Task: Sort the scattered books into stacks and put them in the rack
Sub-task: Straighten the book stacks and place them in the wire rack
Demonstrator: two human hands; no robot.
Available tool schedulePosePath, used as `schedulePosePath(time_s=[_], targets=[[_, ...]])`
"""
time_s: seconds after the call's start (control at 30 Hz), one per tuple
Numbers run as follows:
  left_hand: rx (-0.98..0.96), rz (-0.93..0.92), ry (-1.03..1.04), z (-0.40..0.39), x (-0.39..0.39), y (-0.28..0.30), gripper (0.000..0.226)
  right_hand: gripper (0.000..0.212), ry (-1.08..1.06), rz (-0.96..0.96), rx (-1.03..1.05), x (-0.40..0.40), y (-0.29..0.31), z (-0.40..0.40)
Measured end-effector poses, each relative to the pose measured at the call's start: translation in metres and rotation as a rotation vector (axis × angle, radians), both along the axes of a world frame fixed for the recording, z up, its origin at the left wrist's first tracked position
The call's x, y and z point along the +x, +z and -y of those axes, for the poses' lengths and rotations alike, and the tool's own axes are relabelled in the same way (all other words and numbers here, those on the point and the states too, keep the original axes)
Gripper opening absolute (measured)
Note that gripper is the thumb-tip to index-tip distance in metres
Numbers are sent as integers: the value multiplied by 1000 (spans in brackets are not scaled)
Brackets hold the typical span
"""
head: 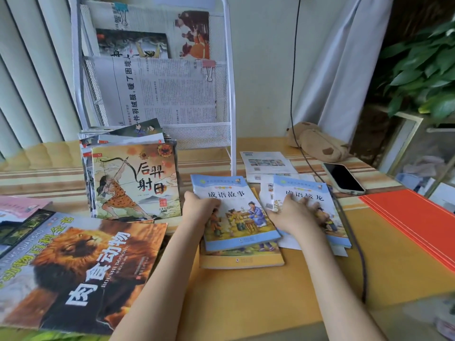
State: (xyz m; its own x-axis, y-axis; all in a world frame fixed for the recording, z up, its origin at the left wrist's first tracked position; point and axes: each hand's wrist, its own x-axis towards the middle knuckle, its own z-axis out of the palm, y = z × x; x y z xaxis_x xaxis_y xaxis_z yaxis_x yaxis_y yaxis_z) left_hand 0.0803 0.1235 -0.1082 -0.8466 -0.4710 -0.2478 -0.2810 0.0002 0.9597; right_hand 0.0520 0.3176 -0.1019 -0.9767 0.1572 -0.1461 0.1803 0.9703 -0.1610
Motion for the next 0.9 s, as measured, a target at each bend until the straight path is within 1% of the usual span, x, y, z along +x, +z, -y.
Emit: schedulePosePath(time_s=[0.07, 0.1, 0.17, 0.2, 0.23, 0.27, 0.37, 0.4, 0.43, 0.47, 0.53, 0.57, 0.6, 0.63, 0.67, 0.7, 0.77, 0.83, 0.9], targets=[[-47, -16, -6, 4, 1, 1, 53, 76, 33, 16, 14, -5, -1, 1], [-65, -34, -16, 5, 1, 0, 60, 65, 49, -11, -6, -3, 1, 1], [-81, -104, -46, 5, 2, 1, 88, 36, 106, -124, -103, 2, 9, 1], [-92, -143, -77, 4, 2, 1, 97, 33, 135, -179, -158, 3, 17, 1], [-118, -149, -104, 4, 3, 0, 98, 34, 154, -231, -203, 6, 29, 2], [-137, -139, -123, 3, 3, 0, 91, 35, 169, -267, -237, 9, 43, 3], [-167, -110, -154, 1, 2, 4, 50, 27, 238, -327, -358, 25, 73, 18], [-138, -104, -140, -1, 2, 5, 37, 24, 286, -317, -368, 35, 74, 30], [-68, -102, -108, -3, 4, 10, 27, 22, 349, -292, -354, 45, 70, 45], [51, -95, -89, -3, 5, 13, 27, 20, 424, -276, -312, 55, 63, 62], [291, -88, -103, -1, 7, 16, 48, 15, 544, -293, -134, 70, 43, 92], [349, -95, -126, -1, 7, 16, 52, 17, 553, -343, -64, 72, 34, 101], [315, -108, -125, -1, 5, 13, 45, 22, 542, -398, -35, 72, 28, 105], [228, -130, -92, -1, 3, 11, 33, 26, 519, -443, -74, 71, 23, 103], [117, -152, -41, -2, 3, 9, 22, 29, 475, -472, -192, 69, 21, 97], [34, -171, 2, -3, 5, 9, 19, 30, 416, -498, -348, 68, 21, 88], [-30, -266, -15, -7, 8, 12, 20, 30, 252, -540, -604, 64, 14, 67], [-84, -386, -73, -11, 17, 22, 20, 38, 154, -535, -689, 58, 8, 48], [-112, -508, -117, -14, 23, 31, 18, 57, 80, -474, -809, 51, 11, 34]])
